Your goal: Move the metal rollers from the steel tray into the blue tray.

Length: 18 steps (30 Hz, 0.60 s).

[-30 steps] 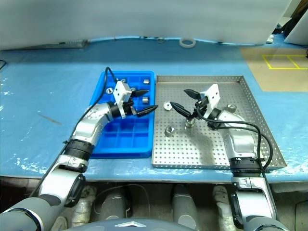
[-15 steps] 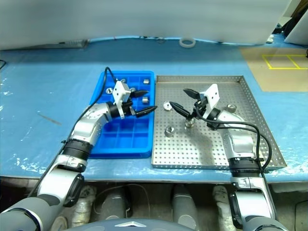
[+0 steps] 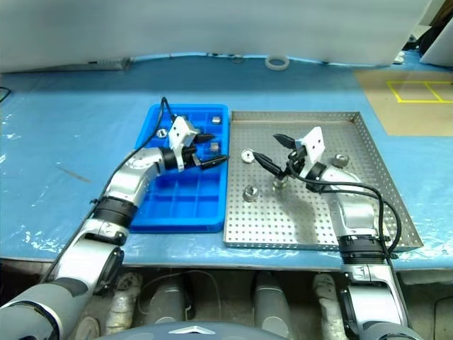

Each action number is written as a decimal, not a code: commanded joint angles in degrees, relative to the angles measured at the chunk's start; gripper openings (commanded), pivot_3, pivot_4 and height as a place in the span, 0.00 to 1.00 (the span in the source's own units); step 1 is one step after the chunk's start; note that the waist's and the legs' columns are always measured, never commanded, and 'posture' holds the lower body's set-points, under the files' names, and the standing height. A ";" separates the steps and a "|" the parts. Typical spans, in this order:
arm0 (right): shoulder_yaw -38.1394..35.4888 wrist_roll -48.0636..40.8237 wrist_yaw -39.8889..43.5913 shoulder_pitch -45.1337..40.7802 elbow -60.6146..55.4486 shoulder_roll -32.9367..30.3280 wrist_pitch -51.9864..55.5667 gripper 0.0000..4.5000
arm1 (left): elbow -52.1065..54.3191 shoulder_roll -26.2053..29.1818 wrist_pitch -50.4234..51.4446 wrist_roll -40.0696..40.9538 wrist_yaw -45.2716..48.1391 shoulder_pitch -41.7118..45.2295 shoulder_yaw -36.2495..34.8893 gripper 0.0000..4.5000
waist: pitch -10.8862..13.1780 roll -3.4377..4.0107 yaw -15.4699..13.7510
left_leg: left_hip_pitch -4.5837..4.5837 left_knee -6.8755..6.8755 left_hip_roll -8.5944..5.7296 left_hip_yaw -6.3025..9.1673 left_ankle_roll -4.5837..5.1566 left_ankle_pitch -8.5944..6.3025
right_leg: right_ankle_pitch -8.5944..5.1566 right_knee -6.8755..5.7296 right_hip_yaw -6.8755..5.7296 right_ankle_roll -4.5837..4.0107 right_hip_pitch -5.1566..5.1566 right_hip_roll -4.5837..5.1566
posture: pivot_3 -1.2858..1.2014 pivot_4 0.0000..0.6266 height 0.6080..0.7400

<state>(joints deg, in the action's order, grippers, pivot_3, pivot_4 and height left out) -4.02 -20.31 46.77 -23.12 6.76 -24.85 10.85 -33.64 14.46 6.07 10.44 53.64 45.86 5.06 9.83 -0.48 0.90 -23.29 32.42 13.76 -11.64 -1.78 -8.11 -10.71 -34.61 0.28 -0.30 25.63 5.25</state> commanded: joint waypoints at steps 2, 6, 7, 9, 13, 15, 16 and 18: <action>-3.55 -1.30 -2.59 3.15 -6.41 -1.53 0.39 1.00 | -4.81 -1.29 -1.52 -0.57 1.82 6.58 0.31 1.00 | 0.00 -0.01 0.09 | -0.02 -0.01 0.00 0.00 0.00 0.00 | 0.00 0.04 0.00 0.00 0.00 0.00 | 0.33 0.24 1.00; -5.47 -1.08 -5.92 5.99 -9.48 -1.84 1.36 1.00 | -13.22 -2.33 -1.61 -3.99 3.91 13.49 2.97 1.00 | 0.00 -0.01 0.41 | -0.01 -0.02 -0.01 -0.01 0.01 -0.01 | 0.00 0.08 0.01 0.01 0.00 -0.01 | 0.31 0.24 1.00; -5.77 -0.94 -6.60 6.64 -10.14 -1.90 1.45 1.00 | -16.16 -2.90 -2.05 -5.10 3.91 15.61 3.59 1.00 | 0.01 -0.01 0.52 | -0.02 -0.02 -0.01 -0.02 0.01 -0.01 | 0.00 0.08 0.01 0.01 0.00 -0.01 | 0.31 0.24 1.00; -6.08 -0.87 -7.32 7.56 -11.14 -1.92 1.35 1.00 | -20.75 -3.87 -3.18 -6.48 4.13 18.59 4.13 1.00 | 0.01 -0.02 0.99 | -0.03 0.00 -0.04 -0.02 0.02 -0.01 | -0.01 0.09 0.02 0.02 0.00 0.01 | 0.31 0.24 1.00; -6.33 -0.11 -9.33 8.99 -12.37 -2.44 1.99 1.00 | -29.01 -5.40 -8.52 -12.12 3.67 23.84 7.43 1.00 | 0.01 -0.03 1.97 | -0.08 -0.01 -0.04 -0.01 0.05 -0.03 | -0.01 0.19 0.00 0.03 0.00 0.00 | 0.29 0.24 1.00; -6.18 -0.13 -10.15 9.37 -12.68 -2.75 3.07 1.00 | -32.71 -6.43 -9.57 -14.17 1.50 26.16 7.95 1.00 | 0.01 -0.03 2.64 | -0.14 -0.01 -0.05 0.00 0.08 -0.05 | -0.01 0.25 -0.01 0.04 0.01 0.00 | 0.29 0.24 1.00; -6.11 -0.08 -10.58 9.60 -12.90 -2.92 3.57 1.00 | -34.37 -7.02 -9.51 -15.30 0.97 27.25 8.48 1.00 | 0.01 -0.03 2.91 | -0.18 0.00 -0.05 0.01 0.10 -0.06 | -0.01 0.27 -0.03 0.04 0.01 0.01 | 0.29 0.24 1.00; -6.05 0.00 -11.32 10.05 -13.22 -3.12 4.30 1.00 | -37.47 -8.09 -7.09 -17.76 -1.73 29.41 9.46 1.00 | 0.01 -0.03 3.17 | -0.25 0.01 -0.05 0.02 0.13 -0.08 | 0.00 0.36 -0.05 0.05 0.02 0.01 | 0.28 0.24 1.00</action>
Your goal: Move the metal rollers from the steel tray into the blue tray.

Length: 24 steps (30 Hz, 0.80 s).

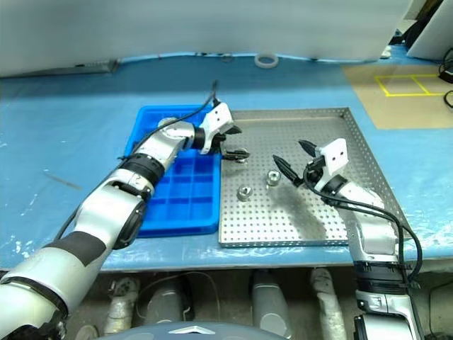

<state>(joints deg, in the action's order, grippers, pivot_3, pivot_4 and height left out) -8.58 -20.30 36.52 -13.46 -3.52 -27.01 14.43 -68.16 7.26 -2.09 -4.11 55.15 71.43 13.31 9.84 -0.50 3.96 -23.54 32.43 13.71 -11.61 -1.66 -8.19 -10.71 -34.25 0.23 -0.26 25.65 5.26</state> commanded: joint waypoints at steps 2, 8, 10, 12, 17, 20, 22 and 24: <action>-1.44 0.02 -1.57 0.77 -3.13 -1.06 0.96 1.00 | -5.16 -1.57 2.90 -5.46 -6.36 5.42 1.92 1.00 | 0.00 0.00 0.27 | -0.04 0.02 -0.01 0.00 0.05 -0.04 | 0.01 0.06 0.00 0.01 0.00 0.00 | 0.28 0.24 1.00; -0.95 0.12 -2.36 1.20 -3.38 -0.86 0.98 1.00 | -7.92 -3.36 5.59 -9.30 -8.73 7.19 2.54 1.00 | 0.00 0.00 1.10 | -0.14 0.03 -0.02 0.00 0.21 -0.13 | 0.05 0.31 -0.02 0.05 -0.02 0.01 | 0.28 0.24 1.00; -0.74 0.33 -2.55 1.15 -3.30 -0.78 0.99 1.00 | -8.32 -3.73 6.00 -10.41 -9.11 7.36 2.69 1.00 | 0.00 0.00 1.29 | -0.22 0.05 -0.04 0.00 0.30 -0.18 | 0.10 0.48 -0.04 0.10 -0.05 0.04 | 0.28 0.24 1.00; -0.50 0.52 -2.71 1.19 -3.26 -0.70 0.92 1.00 | -8.70 -4.07 6.20 -11.86 -9.39 7.38 3.29 1.00 | 0.00 0.00 1.41 | -0.30 0.16 -0.06 0.00 0.45 -0.27 | 0.10 0.51 -0.03 0.10 -0.05 0.08 | 0.28 0.24 1.00; -0.02 1.05 -2.89 1.12 -3.03 -0.57 0.64 1.00 | -9.61 -4.97 6.50 -15.67 -9.55 7.50 5.42 1.00 | 0.00 0.00 1.62 | -0.29 0.33 -0.05 0.00 0.61 -0.37 | 0.10 0.54 -0.03 0.10 -0.13 0.11 | 0.27 0.24 1.00; -0.09 1.23 -3.02 0.86 -2.92 -0.45 0.50 1.00 | -10.02 -5.41 6.42 -17.72 -8.62 7.27 6.65 1.00 | 0.00 0.00 1.72 | -0.20 0.35 -0.05 0.00 0.56 -0.40 | 0.10 0.54 -0.03 0.10 -0.25 0.12 | 0.27 0.24 1.00; -0.18 1.35 -3.12 0.77 -2.81 -0.44 0.32 1.00 | -10.20 -5.71 6.14 -18.70 -9.13 7.09 6.98 0.96 | 0.00 0.00 1.98 | -0.13 0.35 -0.05 0.00 0.51 -0.44 | 0.10 0.55 -0.03 0.10 -0.32 0.12 | 0.27 0.24 1.00; -0.20 1.45 -3.20 0.67 -2.72 -0.41 0.18 1.00 | -10.38 -5.74 5.80 -20.03 -9.75 7.01 7.67 0.87 | 0.00 0.00 2.42 | -0.11 0.36 -0.05 0.00 0.50 -0.44 | 0.09 0.55 -0.04 0.10 -0.34 0.12 | 0.27 0.24 1.00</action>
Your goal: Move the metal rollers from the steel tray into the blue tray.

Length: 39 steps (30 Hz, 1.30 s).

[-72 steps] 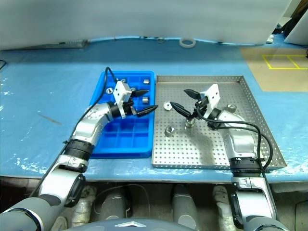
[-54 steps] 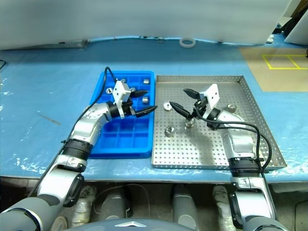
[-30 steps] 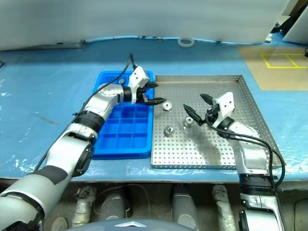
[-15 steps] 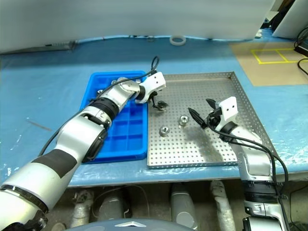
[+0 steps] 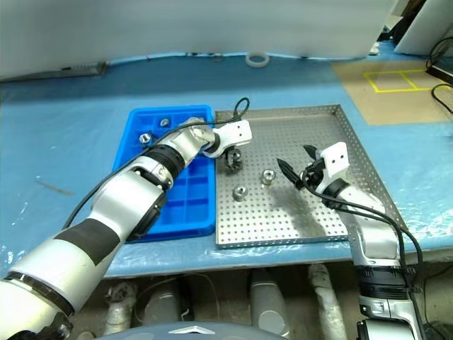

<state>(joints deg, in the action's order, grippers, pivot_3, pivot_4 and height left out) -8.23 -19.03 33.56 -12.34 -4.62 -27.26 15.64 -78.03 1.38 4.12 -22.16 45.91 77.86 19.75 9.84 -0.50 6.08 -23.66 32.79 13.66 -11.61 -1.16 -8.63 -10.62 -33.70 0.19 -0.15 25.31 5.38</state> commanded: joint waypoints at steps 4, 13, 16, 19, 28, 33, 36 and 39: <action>-0.46 0.50 -0.24 -1.00 -0.94 -0.06 -1.67 1.00 | -0.62 0.19 -1.23 -3.36 0.82 0.95 1.83 0.58 | 0.00 0.00 0.98 | 0.00 0.04 -0.02 0.03 0.01 -0.01 | 0.00 0.02 -0.04 0.00 -0.07 0.03 | 0.28 0.24 1.00; 2.31 1.24 2.35 -6.75 4.28 1.60 -4.89 1.00 | 1.08 1.85 -3.35 2.32 -2.76 4.06 -6.11 0.45 | 0.00 0.00 0.95 | -0.18 0.20 -0.09 0.07 0.09 -0.07 | 0.01 0.02 -0.09 0.00 -0.02 0.15 | 0.31 0.24 1.00; 3.36 -0.23 5.10 -9.93 6.83 3.17 -5.50 1.00 | 3.93 2.52 -5.98 10.77 -2.97 3.68 -14.66 0.45 | 0.00 0.00 0.66 | -0.21 0.18 -0.07 0.07 0.28 -0.02 | 0.01 0.02 -0.14 -0.01 0.01 0.15 | 0.35 0.24 1.00; 4.26 -0.87 8.31 -13.95 10.47 4.66 -6.65 1.00 | 8.10 3.12 -10.23 17.34 -7.05 0.74 -21.49 0.45 | 0.01 0.01 -0.01 | -0.28 0.18 -0.08 0.08 0.35 -0.03 | 0.02 0.02 -0.17 -0.02 0.04 0.17 | 0.36 0.24 1.00; 5.25 -2.06 15.14 -22.12 18.57 8.35 -9.15 1.00 | 41.37 5.05 -10.82 29.77 -17.06 -23.07 -31.89 0.45 | 0.01 0.04 -3.52 | -0.11 0.18 0.04 -0.01 0.38 -0.03 | 0.04 -0.11 -0.15 -0.05 0.00 0.15 | 0.41 0.24 1.00; 6.27 -1.52 17.39 -23.32 20.77 9.46 -9.60 1.00 | 60.42 7.41 -4.10 31.06 -25.41 -36.05 -34.26 0.45 | 0.04 0.03 -6.04 | -0.19 0.16 0.24 0.00 0.30 0.02 | 0.03 -0.13 -0.18 -0.06 0.06 0.05 | 0.44 0.24 1.00; 6.66 -1.50 18.14 -23.90 21.47 9.86 -9.66 1.00 | 66.79 8.40 -0.26 30.60 -28.66 -42.15 -33.81 0.45 | 0.04 0.03 -7.48 | -0.14 0.16 0.21 -0.01 0.22 0.02 | 0.03 -0.13 -0.19 -0.07 -0.01 0.09 | 0.45 0.24 1.00; 6.72 -1.41 18.41 -23.68 21.56 9.94 -9.64 1.00 | 73.54 8.58 4.31 32.01 -29.22 -48.27 -32.60 0.45 | 0.04 0.03 -8.31 | -0.06 0.16 0.11 -0.03 0.05 -0.07 | 0.03 -0.12 -0.17 -0.06 -0.10 0.17 | 0.45 0.24 1.00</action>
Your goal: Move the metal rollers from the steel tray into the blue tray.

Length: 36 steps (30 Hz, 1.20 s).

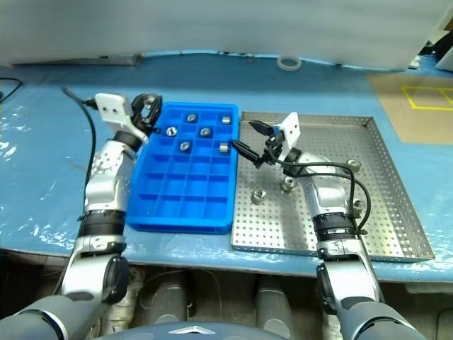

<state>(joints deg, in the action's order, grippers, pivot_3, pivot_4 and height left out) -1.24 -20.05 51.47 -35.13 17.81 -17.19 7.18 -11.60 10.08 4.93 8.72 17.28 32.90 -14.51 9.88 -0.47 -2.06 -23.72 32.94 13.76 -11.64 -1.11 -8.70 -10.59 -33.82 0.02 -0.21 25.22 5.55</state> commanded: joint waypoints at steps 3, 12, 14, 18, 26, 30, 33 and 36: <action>-0.23 -0.33 0.30 0.04 -1.45 0.07 -1.09 1.00 | 13.26 -0.22 7.82 2.55 -1.23 -8.62 2.22 0.45 | 0.00 0.00 -0.26 | 0.00 -0.01 0.01 0.00 -0.08 0.03 | 0.00 0.00 0.02 0.00 0.02 -0.01 | 0.45 0.24 1.00; 0.06 0.16 -0.43 1.69 -1.85 0.68 -1.52 1.00 | 21.79 2.07 18.88 2.24 -4.30 -16.63 3.23 0.45 | 0.01 -0.01 0.02 | 0.33 -0.74 0.13 0.02 -0.61 0.36 | -0.01 0.02 0.06 0.02 0.13 -0.26 | 0.45 0.24 1.00; -0.17 0.18 -0.71 1.70 -1.79 0.73 -1.68 1.00 | 22.66 1.92 21.41 2.33 -5.30 -17.30 3.44 0.45 | 0.01 -0.01 0.05 | 0.33 -0.77 0.15 0.02 -0.67 0.39 | -0.01 0.01 0.06 0.02 0.16 -0.32 | 0.45 0.24 1.00; -0.49 0.39 -1.10 2.13 -1.94 0.30 -2.03 1.00 | 24.32 2.08 24.78 2.66 -5.13 -18.72 5.08 0.45 | 0.00 -0.01 0.06 | 0.36 -0.77 0.11 0.01 -0.66 0.39 | -0.01 0.03 0.06 0.02 0.14 -0.31 | 0.45 0.24 1.00; -2.98 -0.23 -3.77 4.35 -4.76 -1.40 -1.79 1.00 | 19.69 3.88 28.03 6.80 1.07 -12.01 6.55 0.89 | 0.00 0.00 0.03 | 0.48 -0.77 0.07 0.00 -0.69 0.41 | -0.01 0.01 0.07 0.03 0.04 -0.31 | 0.41 0.24 1.00; -4.93 -1.09 -5.35 7.84 -9.21 -3.79 -0.19 1.00 | 14.28 5.28 28.32 9.00 7.53 -3.52 8.61 0.89 | 0.00 -0.01 0.08 | 0.45 -0.75 0.04 0.01 -0.71 0.43 | 0.00 0.00 0.10 0.04 0.05 -0.31 | 0.38 0.24 1.00; -8.11 -3.07 -7.13 10.61 -13.35 -5.98 1.83 1.00 | 9.09 6.18 26.98 10.86 15.40 3.41 11.28 0.89 | 0.00 -0.01 0.88 | 0.42 -0.74 -0.02 0.00 -0.68 0.42 | 0.01 0.02 0.12 0.05 0.06 -0.30 | 0.36 0.24 1.00; -11.90 -5.17 -8.46 14.44 -17.75 -8.65 4.04 1.00 | 1.94 6.23 25.85 11.53 25.48 9.29 15.80 0.89 | -0.01 0.00 1.80 | 0.45 -0.74 -0.05 -0.04 -0.62 0.39 | 0.01 0.05 0.21 0.04 0.06 -0.30 | 0.33 0.24 1.00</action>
<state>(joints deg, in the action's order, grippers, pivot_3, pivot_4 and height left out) -9.95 -22.97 43.73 -21.93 4.28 -24.69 10.45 -7.15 16.10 32.06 19.23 37.28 40.63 -1.19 9.87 -0.47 -0.25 -23.25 32.19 13.72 -11.69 -1.71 -8.32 -10.59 -33.75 0.25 -0.17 25.27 5.25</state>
